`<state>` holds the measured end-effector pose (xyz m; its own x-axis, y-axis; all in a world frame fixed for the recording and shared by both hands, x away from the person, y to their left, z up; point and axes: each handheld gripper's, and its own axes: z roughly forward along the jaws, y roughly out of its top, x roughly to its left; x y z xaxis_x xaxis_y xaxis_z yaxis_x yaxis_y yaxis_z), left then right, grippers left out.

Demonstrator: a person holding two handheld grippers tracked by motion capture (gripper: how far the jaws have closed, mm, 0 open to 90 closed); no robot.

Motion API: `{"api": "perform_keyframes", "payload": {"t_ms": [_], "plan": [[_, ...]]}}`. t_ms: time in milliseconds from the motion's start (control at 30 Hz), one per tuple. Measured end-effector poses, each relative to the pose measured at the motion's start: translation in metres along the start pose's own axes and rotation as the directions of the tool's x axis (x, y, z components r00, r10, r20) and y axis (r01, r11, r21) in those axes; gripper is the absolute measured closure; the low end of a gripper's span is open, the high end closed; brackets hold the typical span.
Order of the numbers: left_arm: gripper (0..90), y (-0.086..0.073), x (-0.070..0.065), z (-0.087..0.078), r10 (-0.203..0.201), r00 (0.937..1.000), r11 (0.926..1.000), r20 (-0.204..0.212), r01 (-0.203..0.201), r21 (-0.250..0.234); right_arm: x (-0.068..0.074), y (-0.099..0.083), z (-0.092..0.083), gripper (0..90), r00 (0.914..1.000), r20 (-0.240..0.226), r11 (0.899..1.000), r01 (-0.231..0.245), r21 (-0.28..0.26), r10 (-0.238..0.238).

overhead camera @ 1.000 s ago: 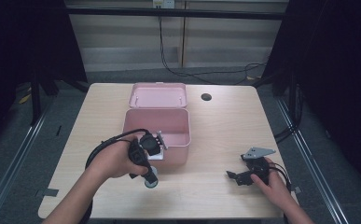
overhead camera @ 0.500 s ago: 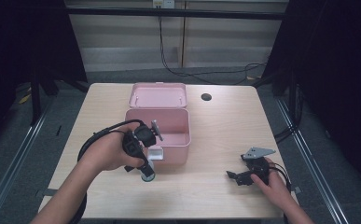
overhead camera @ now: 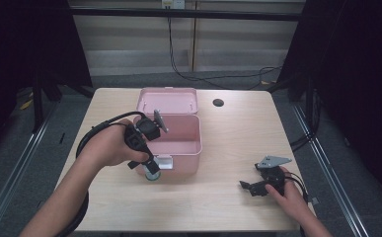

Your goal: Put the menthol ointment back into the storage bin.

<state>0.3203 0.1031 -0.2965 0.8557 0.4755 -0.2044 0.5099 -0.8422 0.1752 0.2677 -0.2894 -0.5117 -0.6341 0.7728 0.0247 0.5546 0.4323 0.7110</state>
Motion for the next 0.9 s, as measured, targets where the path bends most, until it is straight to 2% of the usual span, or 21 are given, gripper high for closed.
{"api": "perform_keyframes", "payload": {"t_ms": [33, 133, 267, 567, 900], "plan": [[50.3, 0.001, 0.002, -0.003, -0.012, 0.9999, 0.9999, -0.003, 0.012, -0.005, 0.000, 0.000, 0.000, 6.8, 1.0000, 0.000, 1.000, 0.000, 0.000, 0.000], [50.3, 0.003, 0.004, -0.007, -0.014, 0.9999, 0.9998, -0.006, 0.014, -0.011, 0.000, 0.000, 0.000, 6.8, 1.0000, 0.000, 1.000, 0.000, 0.000, 0.000], [50.3, 0.006, 0.008, -0.011, -0.044, 0.9989, 0.9988, -0.012, 0.044, -0.021, 0.000, 0.000, 0.000, 6.8, 1.0000, 0.000, 1.000, 0.000, 0.000, 0.000], [50.3, 0.018, 0.016, -0.021, -0.071, 0.9968, 0.9972, -0.038, 0.070, -0.029, 0.000, 0.000, 0.000, 6.8, 1.0000, 0.000, 1.000, 0.001, 0.002, -0.001], [50.4, 0.034, 0.017, -0.029, -0.090, 0.9942, 0.9956, -0.059, 0.088, -0.033, 0.000, 0.000, 0.000, 6.8, 1.0000, -0.001, 1.000, 0.000, 0.002, 0.000]]}}
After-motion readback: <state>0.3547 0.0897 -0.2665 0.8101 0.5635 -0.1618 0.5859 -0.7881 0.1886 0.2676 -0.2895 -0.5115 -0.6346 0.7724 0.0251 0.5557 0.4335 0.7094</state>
